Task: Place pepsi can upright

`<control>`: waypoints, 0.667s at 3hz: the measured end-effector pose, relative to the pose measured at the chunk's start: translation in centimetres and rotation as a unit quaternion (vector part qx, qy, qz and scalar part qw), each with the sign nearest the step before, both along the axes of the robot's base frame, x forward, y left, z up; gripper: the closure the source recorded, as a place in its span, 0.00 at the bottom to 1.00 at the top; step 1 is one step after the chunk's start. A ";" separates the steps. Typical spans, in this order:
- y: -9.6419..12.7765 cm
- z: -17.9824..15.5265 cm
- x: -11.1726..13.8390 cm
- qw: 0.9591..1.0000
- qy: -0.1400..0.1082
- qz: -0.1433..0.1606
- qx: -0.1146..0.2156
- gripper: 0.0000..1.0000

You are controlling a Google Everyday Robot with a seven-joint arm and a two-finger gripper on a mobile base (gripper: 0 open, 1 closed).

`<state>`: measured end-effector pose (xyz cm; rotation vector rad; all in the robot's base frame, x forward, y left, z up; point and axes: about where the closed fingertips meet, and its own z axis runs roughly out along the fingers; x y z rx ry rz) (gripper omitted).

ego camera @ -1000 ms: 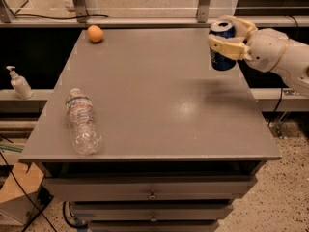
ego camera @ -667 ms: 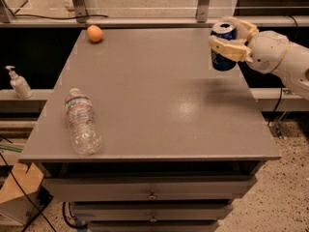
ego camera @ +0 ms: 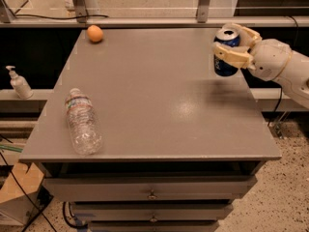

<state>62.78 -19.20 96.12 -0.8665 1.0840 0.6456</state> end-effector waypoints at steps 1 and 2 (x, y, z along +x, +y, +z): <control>-0.3 -0.9 -0.2 1.000 0.003 -0.008 0.018 0.84; -0.7 -1.8 -0.4 0.999 0.008 -0.021 0.033 0.61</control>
Offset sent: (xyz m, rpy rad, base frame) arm -0.0078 -0.0197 -0.0322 0.1039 0.0339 -0.0901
